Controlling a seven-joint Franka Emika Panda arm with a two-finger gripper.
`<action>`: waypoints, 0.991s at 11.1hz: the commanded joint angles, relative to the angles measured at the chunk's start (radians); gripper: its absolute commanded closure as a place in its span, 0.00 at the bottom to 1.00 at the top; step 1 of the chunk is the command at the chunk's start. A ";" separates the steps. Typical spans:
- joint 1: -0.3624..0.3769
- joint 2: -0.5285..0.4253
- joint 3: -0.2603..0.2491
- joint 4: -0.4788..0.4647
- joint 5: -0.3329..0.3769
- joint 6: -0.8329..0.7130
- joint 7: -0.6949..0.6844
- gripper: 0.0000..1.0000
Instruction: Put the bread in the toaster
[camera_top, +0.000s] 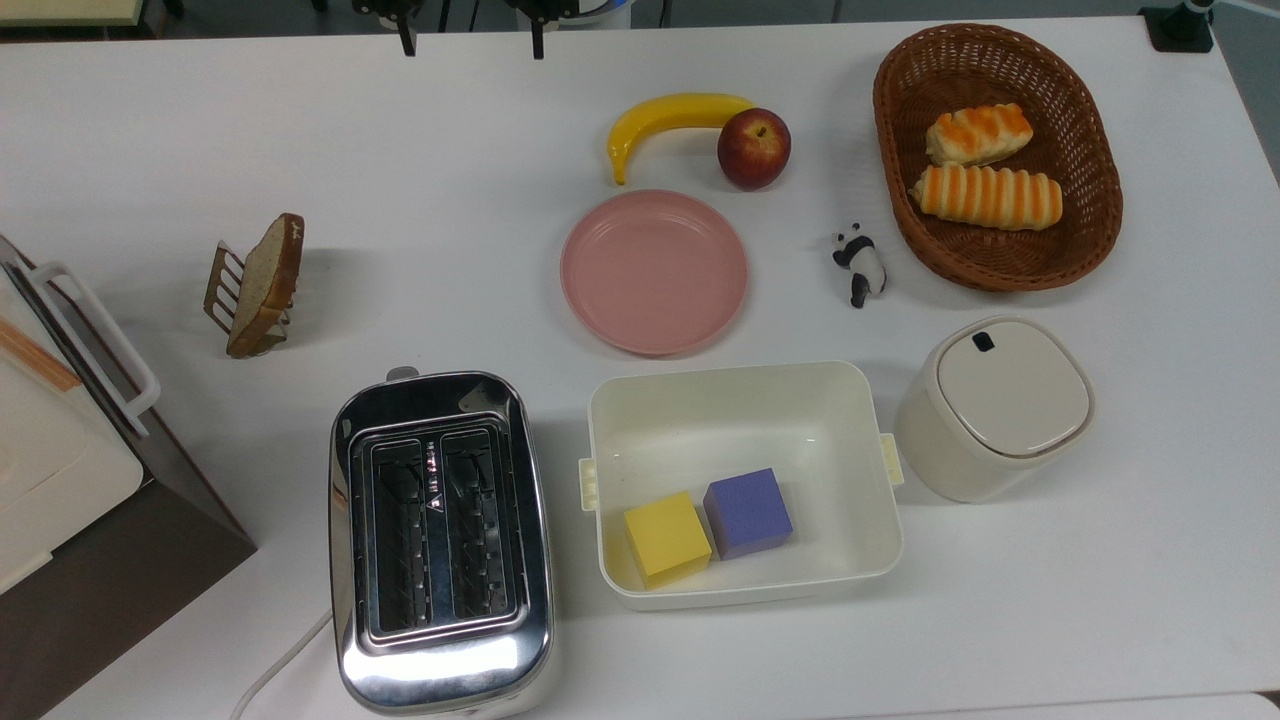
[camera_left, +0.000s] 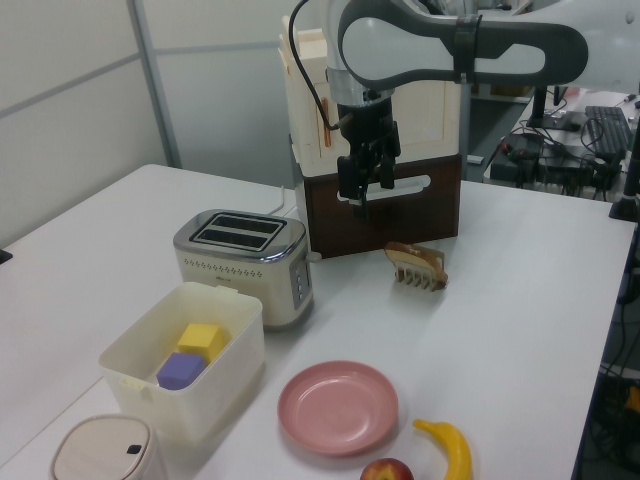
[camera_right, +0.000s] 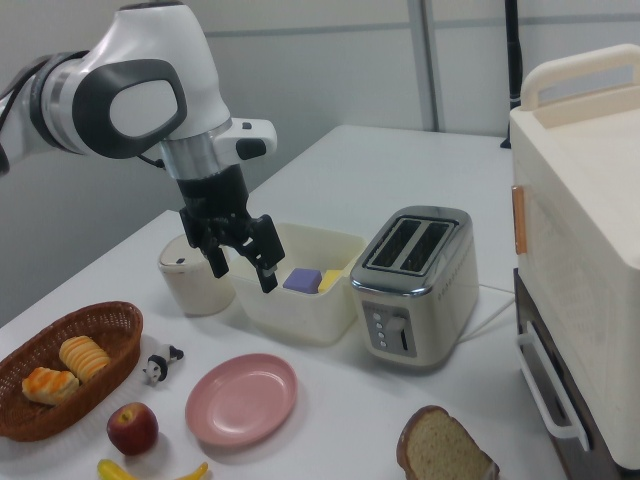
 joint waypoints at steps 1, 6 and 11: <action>0.002 -0.025 -0.013 -0.027 -0.014 -0.025 -0.018 0.00; -0.003 -0.019 -0.017 -0.027 -0.014 -0.018 -0.020 0.00; -0.093 0.013 -0.019 -0.033 -0.018 0.009 -0.144 0.00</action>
